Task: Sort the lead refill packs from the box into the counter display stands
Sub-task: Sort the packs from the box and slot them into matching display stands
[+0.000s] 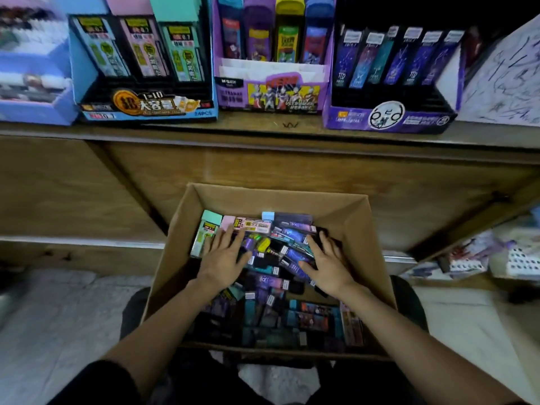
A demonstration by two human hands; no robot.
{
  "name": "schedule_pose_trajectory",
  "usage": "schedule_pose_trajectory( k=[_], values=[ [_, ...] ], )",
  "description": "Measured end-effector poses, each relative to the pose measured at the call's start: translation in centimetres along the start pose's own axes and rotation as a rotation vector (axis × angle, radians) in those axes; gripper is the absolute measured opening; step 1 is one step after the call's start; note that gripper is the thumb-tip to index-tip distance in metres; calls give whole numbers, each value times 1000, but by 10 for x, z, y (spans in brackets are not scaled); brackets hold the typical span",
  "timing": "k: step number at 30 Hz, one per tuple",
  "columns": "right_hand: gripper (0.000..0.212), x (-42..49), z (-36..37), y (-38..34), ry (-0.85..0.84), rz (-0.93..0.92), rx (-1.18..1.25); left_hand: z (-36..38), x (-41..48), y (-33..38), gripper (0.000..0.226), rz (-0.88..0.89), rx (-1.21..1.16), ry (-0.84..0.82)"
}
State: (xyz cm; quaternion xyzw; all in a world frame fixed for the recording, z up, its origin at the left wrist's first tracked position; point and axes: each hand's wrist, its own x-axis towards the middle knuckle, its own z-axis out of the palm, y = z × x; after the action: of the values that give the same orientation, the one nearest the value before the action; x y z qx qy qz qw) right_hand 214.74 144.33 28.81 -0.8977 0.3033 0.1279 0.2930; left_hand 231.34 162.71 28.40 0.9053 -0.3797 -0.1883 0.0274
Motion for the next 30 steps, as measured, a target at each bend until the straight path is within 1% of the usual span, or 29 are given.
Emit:
schedule_pose_trajectory(
  k=[6,10,13,15,16,17,18,19,20,21,23,25,27,30],
  values=[
    [75,-15,4,-3,-43,-38,-144,-2,-18,-4,61,99,43,-55],
    [74,-28,9,-10,-101,-80,-230,-2,-40,-3,60,202,114,-74],
    [64,-37,6,-14,-99,-119,-245,-2,-53,1,50,299,64,-75],
    [48,-40,3,-15,-26,-154,-235,-5,-57,4,41,309,-86,-11],
    [40,-40,0,-16,32,-153,-206,-7,-56,6,35,260,-190,53],
    [35,-38,-4,-18,91,-132,-159,-9,-53,7,30,152,-300,115],
    [32,-33,-8,-19,144,-104,-101,-11,-48,9,29,9,-401,159],
    [31,-27,-10,-20,179,-80,-44,-14,-44,11,32,-132,-480,170],
    [36,-20,-13,-20,188,-64,-2,-14,-39,13,39,-226,-531,146],
    [46,-13,-14,-21,167,-49,25,-12,-34,17,48,-275,-546,92],
    [65,-3,-11,-24,102,-14,51,-5,-29,28,70,-336,-470,-31],
    [71,2,-3,-26,98,1,44,3,-27,36,91,-390,-392,-73],
    [69,3,5,-26,121,7,55,7,-24,37,90,-413,-403,-27],
    [63,3,12,-29,122,14,65,7,-22,34,76,-412,-480,11]
  ],
)
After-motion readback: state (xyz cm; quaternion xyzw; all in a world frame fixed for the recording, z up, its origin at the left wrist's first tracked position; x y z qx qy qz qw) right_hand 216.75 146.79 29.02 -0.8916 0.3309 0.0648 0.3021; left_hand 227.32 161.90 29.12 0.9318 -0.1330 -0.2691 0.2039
